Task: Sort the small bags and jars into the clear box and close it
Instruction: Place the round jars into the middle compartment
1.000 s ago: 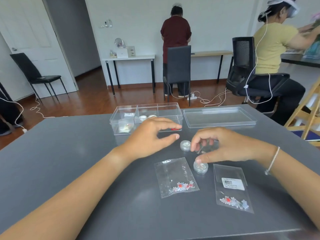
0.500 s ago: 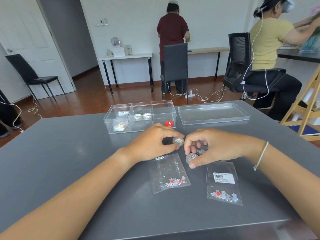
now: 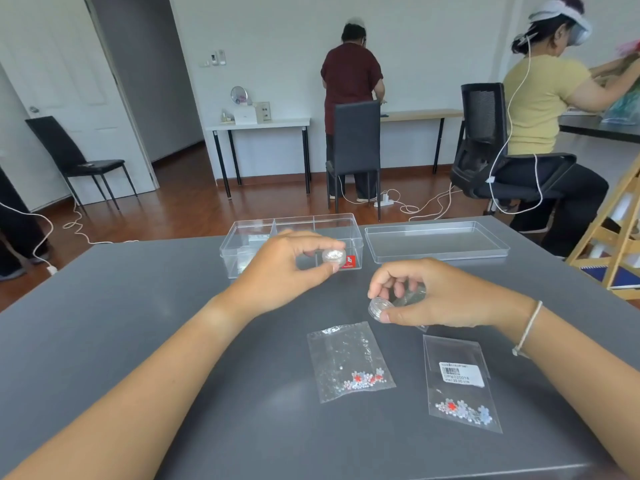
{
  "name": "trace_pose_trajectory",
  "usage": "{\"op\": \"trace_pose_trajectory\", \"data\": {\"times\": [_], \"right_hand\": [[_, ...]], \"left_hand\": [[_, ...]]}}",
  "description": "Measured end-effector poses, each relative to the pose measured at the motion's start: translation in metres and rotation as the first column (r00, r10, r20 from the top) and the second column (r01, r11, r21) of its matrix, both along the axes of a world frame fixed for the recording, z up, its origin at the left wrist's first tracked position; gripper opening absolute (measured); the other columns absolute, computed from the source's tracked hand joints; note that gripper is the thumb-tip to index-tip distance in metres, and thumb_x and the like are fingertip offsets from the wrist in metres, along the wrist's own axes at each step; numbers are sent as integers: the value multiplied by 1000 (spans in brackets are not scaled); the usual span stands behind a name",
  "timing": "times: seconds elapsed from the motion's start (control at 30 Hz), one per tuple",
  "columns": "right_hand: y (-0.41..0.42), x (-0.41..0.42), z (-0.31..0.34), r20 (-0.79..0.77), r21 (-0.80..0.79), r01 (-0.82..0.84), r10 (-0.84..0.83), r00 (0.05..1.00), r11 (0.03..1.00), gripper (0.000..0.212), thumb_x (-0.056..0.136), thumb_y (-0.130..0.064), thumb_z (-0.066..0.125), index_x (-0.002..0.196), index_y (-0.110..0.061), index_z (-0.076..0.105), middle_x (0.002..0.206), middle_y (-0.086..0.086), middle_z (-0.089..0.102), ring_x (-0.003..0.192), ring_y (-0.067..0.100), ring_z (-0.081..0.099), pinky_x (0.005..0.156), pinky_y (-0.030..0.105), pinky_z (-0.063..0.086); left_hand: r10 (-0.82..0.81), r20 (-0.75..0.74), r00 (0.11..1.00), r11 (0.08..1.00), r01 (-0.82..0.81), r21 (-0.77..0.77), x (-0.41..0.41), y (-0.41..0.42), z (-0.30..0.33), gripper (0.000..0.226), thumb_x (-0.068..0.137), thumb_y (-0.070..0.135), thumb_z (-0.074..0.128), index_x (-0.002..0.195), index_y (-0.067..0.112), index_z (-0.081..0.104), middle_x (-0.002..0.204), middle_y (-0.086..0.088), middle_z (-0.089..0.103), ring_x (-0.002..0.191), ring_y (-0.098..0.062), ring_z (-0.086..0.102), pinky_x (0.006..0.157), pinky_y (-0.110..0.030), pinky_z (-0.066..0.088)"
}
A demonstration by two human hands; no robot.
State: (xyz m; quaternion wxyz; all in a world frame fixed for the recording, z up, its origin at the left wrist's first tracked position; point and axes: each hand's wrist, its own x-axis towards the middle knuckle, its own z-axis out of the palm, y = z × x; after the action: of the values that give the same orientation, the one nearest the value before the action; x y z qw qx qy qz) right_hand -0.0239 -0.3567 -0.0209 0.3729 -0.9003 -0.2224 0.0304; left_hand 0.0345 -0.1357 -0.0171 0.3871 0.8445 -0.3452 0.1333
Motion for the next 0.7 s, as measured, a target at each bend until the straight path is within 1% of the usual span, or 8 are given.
{"op": "trace_pose_trajectory", "data": {"times": [0.1,0.17,0.23,0.3,0.43,0.47,0.53,0.7], "right_hand": [[6,3,4,54,33,-10,8,999,999,18,74,-26,71,85,-38,63,80,-25,61,77,4,48,72,13,36],[11,6,10,93,59,-11,5,996,998,19,75,-23,70,85,-37,62,80,-26,61,77,6,50,72,12,36],[17,13,17,135,111,-10,-5,991,994,19,76,-21,70,84,-36,62,81,-22,61,77,7,50,74,15,36],[24,22,25,176,177,-12,-20,984,984,21,75,-19,70,82,-35,60,83,-18,61,74,8,50,71,18,37],[41,49,36,231,208,8,-57,971,978,21,74,-18,71,79,-34,58,85,-16,62,71,11,50,63,12,39],[45,57,37,239,211,21,-72,968,977,20,74,-18,71,79,-33,58,85,-16,62,69,12,50,60,8,39],[52,73,39,248,241,45,-107,963,969,18,73,-21,71,76,-33,58,83,-15,63,64,11,49,56,5,37],[66,106,37,235,345,132,-222,946,929,17,73,-25,72,71,-31,57,78,-15,64,51,2,44,53,6,39]], "left_hand": [[75,-18,997,993,-76,-88,9,13,9,26,79,22,67,99,38,66,85,31,57,81,12,48,65,-4,35],[131,-52,990,983,-136,-120,17,22,11,25,78,21,68,97,37,67,78,30,55,81,10,49,63,-5,36],[170,-97,981,977,-181,-114,26,29,13,22,78,22,68,96,35,68,82,25,59,82,4,52,65,-6,37],[203,-137,969,974,-214,-68,37,35,15,20,78,25,68,96,33,69,91,16,65,83,-1,54,70,-4,37],[221,-146,964,975,-217,40,57,42,22,11,77,22,69,86,29,70,87,17,65,66,9,54,62,5,34],[212,-151,965,976,-201,84,62,43,23,11,77,21,69,85,28,70,88,16,66,70,13,56,67,3,36],[200,-190,961,968,-164,191,71,44,27,12,75,23,71,88,25,71,95,11,69,85,7,60,80,-8,42],[208,-289,935,920,-86,383,87,38,36,14,72,27,73,85,25,70,87,10,69,91,-8,63,82,-19,45]]}}
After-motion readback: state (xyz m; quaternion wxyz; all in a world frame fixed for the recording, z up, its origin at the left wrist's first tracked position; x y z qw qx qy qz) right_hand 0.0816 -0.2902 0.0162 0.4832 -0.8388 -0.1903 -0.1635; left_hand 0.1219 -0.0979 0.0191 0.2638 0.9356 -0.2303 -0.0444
